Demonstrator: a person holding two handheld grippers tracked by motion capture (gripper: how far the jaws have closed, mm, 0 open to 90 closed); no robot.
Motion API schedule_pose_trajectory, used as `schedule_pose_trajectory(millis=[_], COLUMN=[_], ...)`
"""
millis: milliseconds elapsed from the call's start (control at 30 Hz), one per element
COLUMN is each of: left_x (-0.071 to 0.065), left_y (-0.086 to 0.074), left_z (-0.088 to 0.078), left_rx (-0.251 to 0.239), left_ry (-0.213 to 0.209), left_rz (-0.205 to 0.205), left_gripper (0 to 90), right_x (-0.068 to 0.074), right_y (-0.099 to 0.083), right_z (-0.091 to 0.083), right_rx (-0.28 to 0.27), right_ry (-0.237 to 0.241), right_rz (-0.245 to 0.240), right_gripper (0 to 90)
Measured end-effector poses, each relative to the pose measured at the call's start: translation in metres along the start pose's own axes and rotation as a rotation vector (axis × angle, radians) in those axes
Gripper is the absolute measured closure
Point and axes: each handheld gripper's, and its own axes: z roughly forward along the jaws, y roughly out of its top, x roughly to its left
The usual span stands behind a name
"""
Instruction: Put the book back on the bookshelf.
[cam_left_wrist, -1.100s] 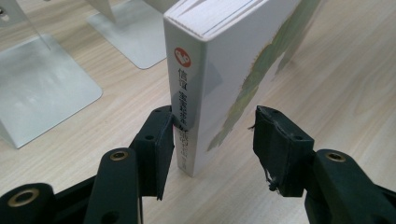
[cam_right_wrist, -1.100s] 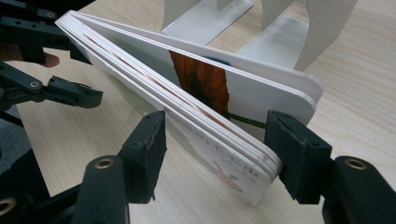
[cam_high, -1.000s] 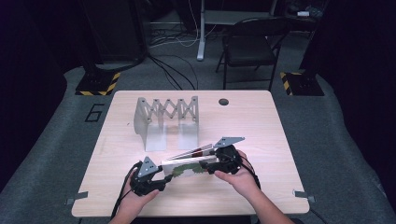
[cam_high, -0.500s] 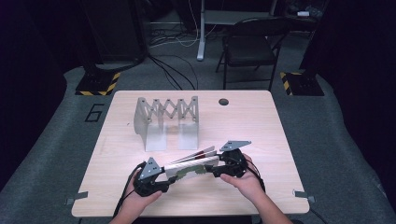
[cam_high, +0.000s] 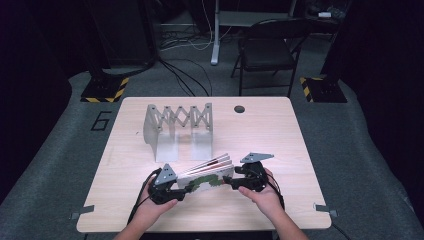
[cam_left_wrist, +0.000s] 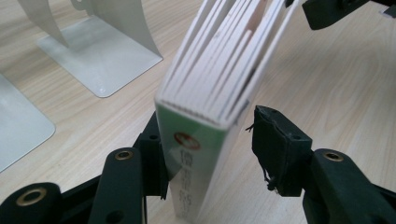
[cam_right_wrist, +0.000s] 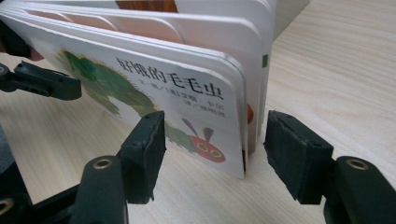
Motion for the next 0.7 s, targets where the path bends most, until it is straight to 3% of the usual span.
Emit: schedule_pose_trajectory(millis=[67,467,700], left_x=[0.000,0.001,-0.004], left_y=[0.001,0.005,0.007], left_z=[0.003,0.014,0.020], left_rx=[-0.014,-0.026,-0.041], left_ry=[-0.001,-0.041,-0.040], left_rz=[-0.009,0.002,0.036], left_gripper=[50.1,50.5,53.4], right_x=[0.000,-0.001,-0.004], right_y=[-0.002,-0.009,-0.012], right_z=[0.000,0.005,0.008], right_rx=[0.003,0.006,0.020], right_ry=[-0.005,-0.026,-0.030], right_rz=[0.019,0.003,0.012], right_gripper=[38.4,38.4,38.4])
